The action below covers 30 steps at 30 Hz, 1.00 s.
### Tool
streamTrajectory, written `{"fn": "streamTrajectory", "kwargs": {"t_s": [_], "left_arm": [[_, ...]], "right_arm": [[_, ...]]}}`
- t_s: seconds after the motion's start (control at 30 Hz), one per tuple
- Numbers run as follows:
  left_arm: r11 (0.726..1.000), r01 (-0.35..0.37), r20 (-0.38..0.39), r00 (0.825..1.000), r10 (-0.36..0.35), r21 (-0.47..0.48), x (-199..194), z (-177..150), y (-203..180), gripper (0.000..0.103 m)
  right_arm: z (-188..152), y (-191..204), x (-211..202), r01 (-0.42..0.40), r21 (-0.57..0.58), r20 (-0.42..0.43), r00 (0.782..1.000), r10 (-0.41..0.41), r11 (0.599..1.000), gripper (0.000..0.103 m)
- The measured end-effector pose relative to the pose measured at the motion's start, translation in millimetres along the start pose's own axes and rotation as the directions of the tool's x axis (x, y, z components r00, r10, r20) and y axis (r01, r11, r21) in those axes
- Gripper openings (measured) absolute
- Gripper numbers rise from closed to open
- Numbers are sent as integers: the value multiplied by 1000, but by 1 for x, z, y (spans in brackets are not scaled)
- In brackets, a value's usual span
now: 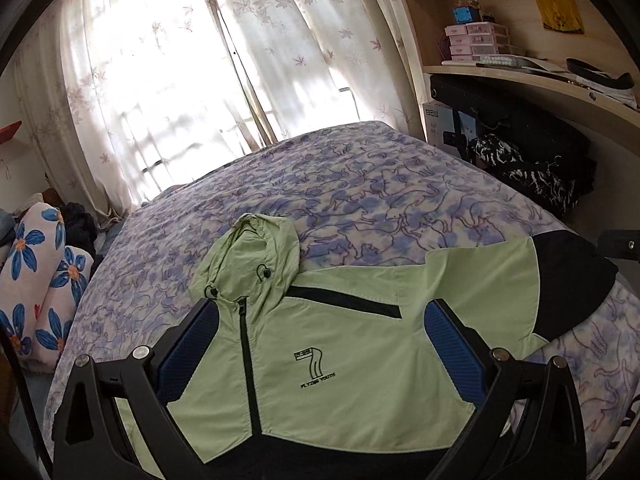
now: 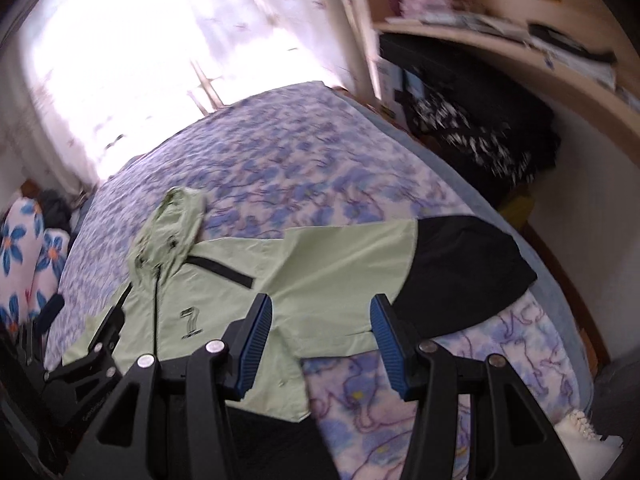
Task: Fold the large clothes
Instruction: 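Move the right gripper to the black sleeve cuff and grasp it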
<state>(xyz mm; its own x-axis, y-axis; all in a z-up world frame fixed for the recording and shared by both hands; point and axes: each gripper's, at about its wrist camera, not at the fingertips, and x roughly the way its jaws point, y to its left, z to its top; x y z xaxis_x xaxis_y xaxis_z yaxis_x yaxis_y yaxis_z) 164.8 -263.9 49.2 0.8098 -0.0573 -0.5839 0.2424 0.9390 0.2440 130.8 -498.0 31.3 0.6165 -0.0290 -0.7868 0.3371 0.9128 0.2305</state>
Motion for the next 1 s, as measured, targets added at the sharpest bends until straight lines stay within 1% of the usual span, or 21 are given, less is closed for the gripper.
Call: {"fn": "streamTrajectory", "kwargs": {"t_s": [0.07,0.13,0.23,0.37,0.43,0.53,0.63,0.7,0.77,0.87,0.93,1.0], "left_arm": [[1000,10,-31,999,-10,0,21,4,-14,102],[1000,10,-48,999,-10,-1,34,2,-24,102],[1000,2,-51,999,-2,5,54,1,-41,102],[1000,13,-101,995,-13,-4,78,-3,-54,102],[1000,11,-124,992,-13,-14,90,-6,-58,102],[1000,-5,-144,990,2,-19,102,-12,-62,102],[999,-22,-160,987,18,-23,117,-18,-63,102],[999,-21,-171,985,16,-28,121,-22,-60,102],[999,1,-173,985,-9,-47,124,-26,-56,102],[995,43,-174,983,-58,-85,122,-32,-48,102],[992,67,-162,983,-84,-109,116,-34,-42,102],[987,92,-146,983,-111,-128,107,-36,-38,102]], "right_arm": [[10,-26,18,51,42,-19,999,-50,998,51],[16,-51,38,98,83,-49,994,-94,992,51],[19,-90,64,151,166,-99,986,-136,975,51],[17,-128,93,236,222,-171,965,-201,946,51],[15,-146,104,267,269,-210,954,-214,925,51],[10,-173,113,273,363,-241,951,-193,891,51],[3,-190,122,280,427,-266,948,-176,860,51],[-5,-202,130,264,478,-281,950,-139,838,51],[-11,-210,136,238,524,-282,955,-97,818,51],[-20,-218,147,173,588,-260,965,-18,790,51],[-23,-221,153,157,617,-239,971,-6,771,51],[-24,-221,157,153,623,-212,977,-23,767,51]]}}
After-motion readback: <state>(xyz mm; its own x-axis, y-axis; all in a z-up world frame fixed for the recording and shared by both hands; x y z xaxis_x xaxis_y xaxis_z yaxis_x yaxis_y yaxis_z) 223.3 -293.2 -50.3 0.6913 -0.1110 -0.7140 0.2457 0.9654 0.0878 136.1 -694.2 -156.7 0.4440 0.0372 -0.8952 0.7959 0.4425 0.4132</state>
